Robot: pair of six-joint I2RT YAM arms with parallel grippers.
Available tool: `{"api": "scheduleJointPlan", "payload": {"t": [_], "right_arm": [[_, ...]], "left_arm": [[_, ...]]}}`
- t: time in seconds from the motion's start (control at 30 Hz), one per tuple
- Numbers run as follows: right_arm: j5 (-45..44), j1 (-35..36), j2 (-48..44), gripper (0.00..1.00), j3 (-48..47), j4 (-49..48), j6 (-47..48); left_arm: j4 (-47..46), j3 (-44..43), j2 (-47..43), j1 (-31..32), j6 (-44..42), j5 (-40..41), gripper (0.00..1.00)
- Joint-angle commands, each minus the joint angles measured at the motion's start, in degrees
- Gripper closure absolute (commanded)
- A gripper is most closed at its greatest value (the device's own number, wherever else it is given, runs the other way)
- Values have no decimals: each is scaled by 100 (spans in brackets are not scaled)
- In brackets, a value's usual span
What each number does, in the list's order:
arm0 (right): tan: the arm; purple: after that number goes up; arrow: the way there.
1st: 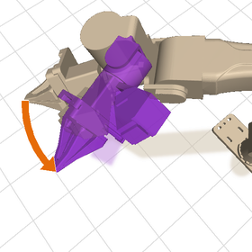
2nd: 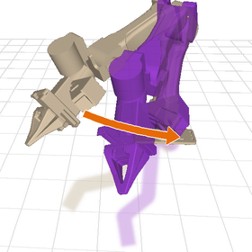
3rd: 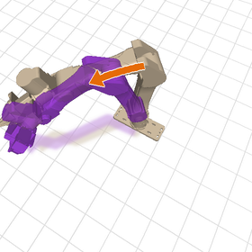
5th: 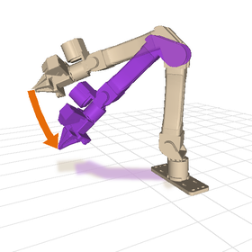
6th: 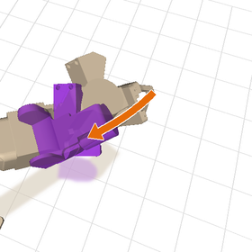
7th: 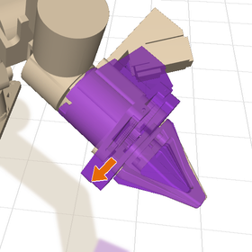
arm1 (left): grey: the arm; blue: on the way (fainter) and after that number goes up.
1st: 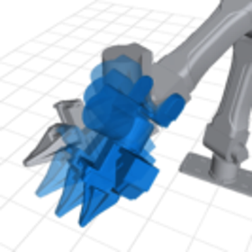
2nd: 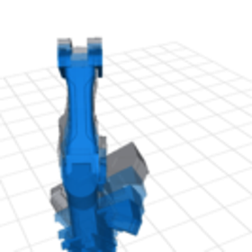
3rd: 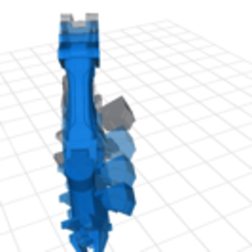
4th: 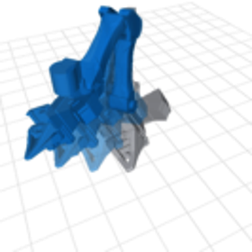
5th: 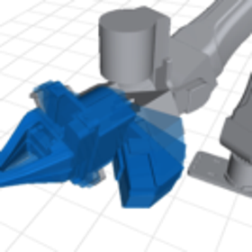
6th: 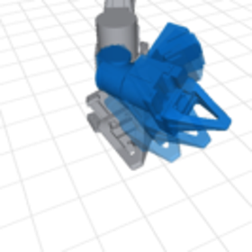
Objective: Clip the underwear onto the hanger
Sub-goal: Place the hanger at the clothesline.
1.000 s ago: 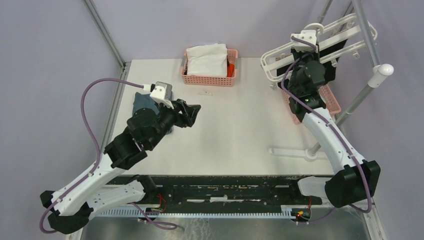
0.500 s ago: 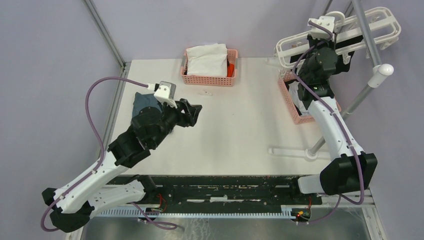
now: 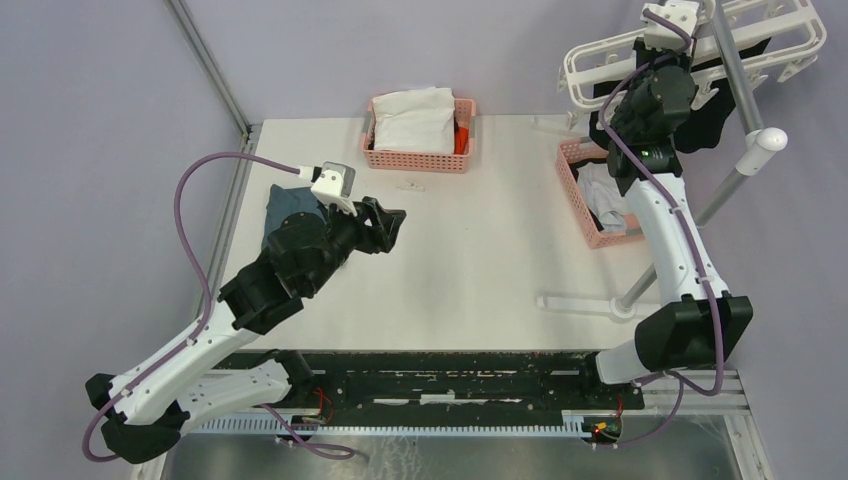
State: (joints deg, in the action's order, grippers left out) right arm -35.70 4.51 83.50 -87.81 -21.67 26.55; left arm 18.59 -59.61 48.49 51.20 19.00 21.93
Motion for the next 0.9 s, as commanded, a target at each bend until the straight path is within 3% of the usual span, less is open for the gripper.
{"api": "scheduleJointPlan", "payload": {"t": [0.0,0.4,0.67,0.87], "right_arm": [[169,-113,33,100,-647,-275,-272],[53,-366,420,100,-1372,136,-749],[-24,-714,556,100,-1701,790,-1670],[-75,-813,511,93,-1462,1075,-2068]], "left_arm": [[-259,-194,3,9,-212,-55,31],[-136,-138,-83,8,-257,-2,31],[-69,-156,-75,8,-259,-31,31],[-20,-63,-139,4,-229,-13,31]]}}
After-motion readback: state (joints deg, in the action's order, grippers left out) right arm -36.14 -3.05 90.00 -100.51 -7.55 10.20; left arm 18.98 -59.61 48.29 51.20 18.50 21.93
